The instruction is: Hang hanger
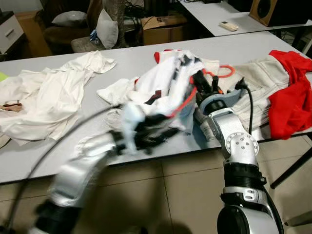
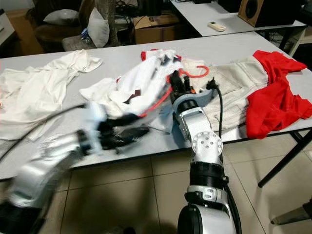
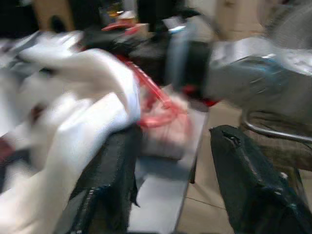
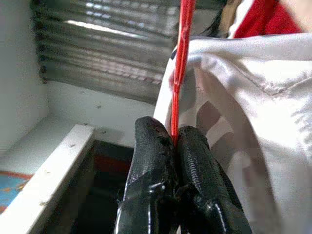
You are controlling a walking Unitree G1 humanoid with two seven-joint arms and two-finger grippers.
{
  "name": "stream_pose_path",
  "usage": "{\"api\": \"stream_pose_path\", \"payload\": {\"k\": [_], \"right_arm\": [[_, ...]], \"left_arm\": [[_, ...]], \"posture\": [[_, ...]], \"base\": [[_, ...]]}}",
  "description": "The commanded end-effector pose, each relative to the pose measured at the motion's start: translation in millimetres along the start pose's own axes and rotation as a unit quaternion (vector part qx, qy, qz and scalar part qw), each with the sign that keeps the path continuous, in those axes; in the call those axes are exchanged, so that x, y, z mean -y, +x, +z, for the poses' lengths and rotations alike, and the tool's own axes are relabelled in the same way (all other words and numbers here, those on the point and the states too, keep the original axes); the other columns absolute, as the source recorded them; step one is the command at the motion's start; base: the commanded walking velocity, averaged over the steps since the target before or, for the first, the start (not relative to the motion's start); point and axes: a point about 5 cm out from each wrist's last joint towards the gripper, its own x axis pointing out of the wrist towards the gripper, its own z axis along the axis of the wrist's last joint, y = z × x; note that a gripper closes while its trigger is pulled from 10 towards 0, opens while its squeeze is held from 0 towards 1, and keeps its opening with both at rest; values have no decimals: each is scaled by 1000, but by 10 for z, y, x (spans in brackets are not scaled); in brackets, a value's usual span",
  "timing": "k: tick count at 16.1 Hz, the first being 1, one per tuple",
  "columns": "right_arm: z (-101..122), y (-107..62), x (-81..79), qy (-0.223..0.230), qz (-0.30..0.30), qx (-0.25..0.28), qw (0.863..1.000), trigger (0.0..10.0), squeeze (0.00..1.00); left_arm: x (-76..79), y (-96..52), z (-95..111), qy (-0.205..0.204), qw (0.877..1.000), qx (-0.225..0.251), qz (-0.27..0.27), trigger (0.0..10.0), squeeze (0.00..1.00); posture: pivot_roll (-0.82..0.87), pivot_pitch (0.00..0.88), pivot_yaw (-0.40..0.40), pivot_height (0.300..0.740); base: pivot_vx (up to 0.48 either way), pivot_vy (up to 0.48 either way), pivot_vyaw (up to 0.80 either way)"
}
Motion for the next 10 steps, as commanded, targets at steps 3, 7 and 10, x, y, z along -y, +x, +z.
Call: {"api": "stream_pose_path", "payload": {"k": [3,7,10], "right_arm": [[80,-45,-86,-23,36,15,999,10000,0],[103,-50,-44,-21,29,20,999,10000,0],[100,-44,-27,-26,24,21,999,10000,0]], "left_arm": [[-138,-268,143,-12,999,25,34,10000,1000],[-136,-278,156,-14,999,21,38,10000,1000],[-314,-159,2,39,991,-47,123,10000,796]], "posture": [[-48,0,75,740],[-44,0,76,740],[-43,0,77,740]], "base": [[0,0,619],[0,0,636],[0,0,613]]}}
